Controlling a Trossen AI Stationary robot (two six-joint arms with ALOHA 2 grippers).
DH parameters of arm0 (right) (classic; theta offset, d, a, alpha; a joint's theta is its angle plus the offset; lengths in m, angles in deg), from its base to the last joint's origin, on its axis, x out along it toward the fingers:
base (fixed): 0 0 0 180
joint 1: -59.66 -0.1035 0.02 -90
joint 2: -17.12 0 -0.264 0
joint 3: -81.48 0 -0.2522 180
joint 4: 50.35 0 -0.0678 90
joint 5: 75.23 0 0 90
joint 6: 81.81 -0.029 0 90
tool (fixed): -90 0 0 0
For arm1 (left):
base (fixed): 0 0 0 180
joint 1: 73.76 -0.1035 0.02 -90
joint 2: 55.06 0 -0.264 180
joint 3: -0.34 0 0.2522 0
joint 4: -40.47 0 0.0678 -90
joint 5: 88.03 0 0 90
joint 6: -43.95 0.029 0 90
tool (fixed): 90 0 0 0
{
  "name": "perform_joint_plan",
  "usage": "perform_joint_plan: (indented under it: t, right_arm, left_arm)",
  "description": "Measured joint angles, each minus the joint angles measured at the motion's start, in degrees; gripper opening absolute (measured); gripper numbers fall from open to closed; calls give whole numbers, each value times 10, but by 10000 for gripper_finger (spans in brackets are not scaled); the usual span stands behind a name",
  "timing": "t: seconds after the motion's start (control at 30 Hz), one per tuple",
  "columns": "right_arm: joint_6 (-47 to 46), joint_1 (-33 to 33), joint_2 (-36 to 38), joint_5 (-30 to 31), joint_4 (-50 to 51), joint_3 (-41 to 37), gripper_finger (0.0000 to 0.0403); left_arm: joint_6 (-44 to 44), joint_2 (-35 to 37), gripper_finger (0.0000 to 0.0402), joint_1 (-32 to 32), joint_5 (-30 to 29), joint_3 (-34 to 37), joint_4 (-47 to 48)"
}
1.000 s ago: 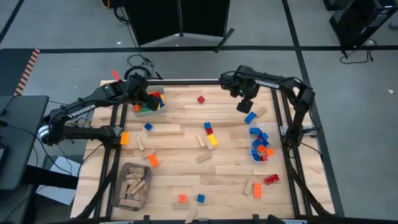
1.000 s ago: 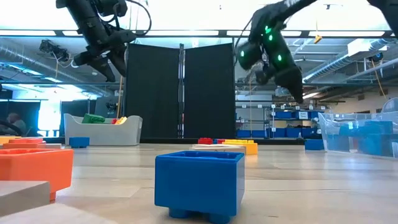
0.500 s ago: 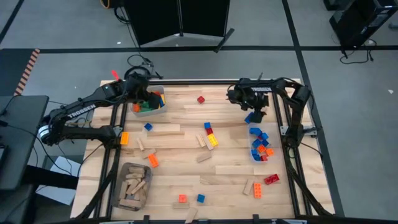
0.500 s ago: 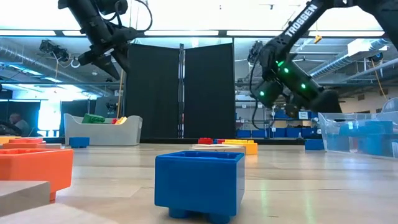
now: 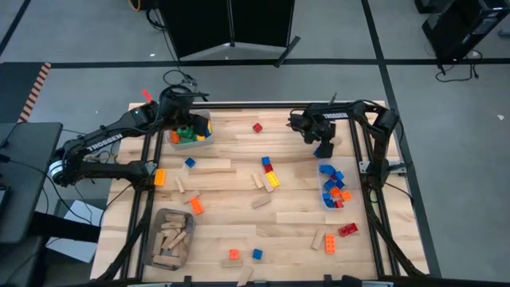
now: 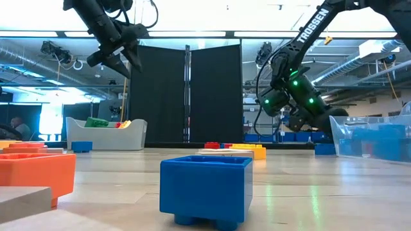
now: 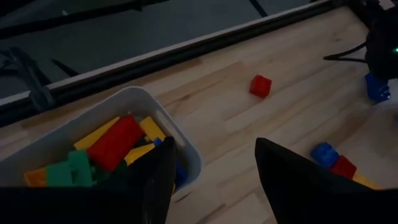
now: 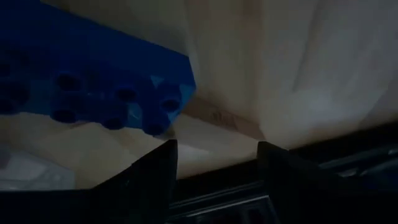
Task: Sort blocks by size
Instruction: Put the brown block into the black bin
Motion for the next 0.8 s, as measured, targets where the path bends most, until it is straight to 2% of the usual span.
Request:
perform_joint_plan:
  t: [0.3,0.43,0.5,0.63,0.8]
  right_arm:
    - [107,0,0,-3,-16,-27,236]
    - [136,0,1,42,-25,-66,236]
    - [139,0,1,65,-33,-76,235]
    - [134,-1,2,67,-32,-77,230]
    - [98,1,1,38,-35,-49,215]
  left_arm:
    - [-21,0,224,0,21,0,1]
    - [-22,0,224,0,31,0,1]
    - [-23,0,224,0,31,0,1]
    - [-23,0,224,0,31,0,-7]
    - [-23,0,224,0,31,0,-40]
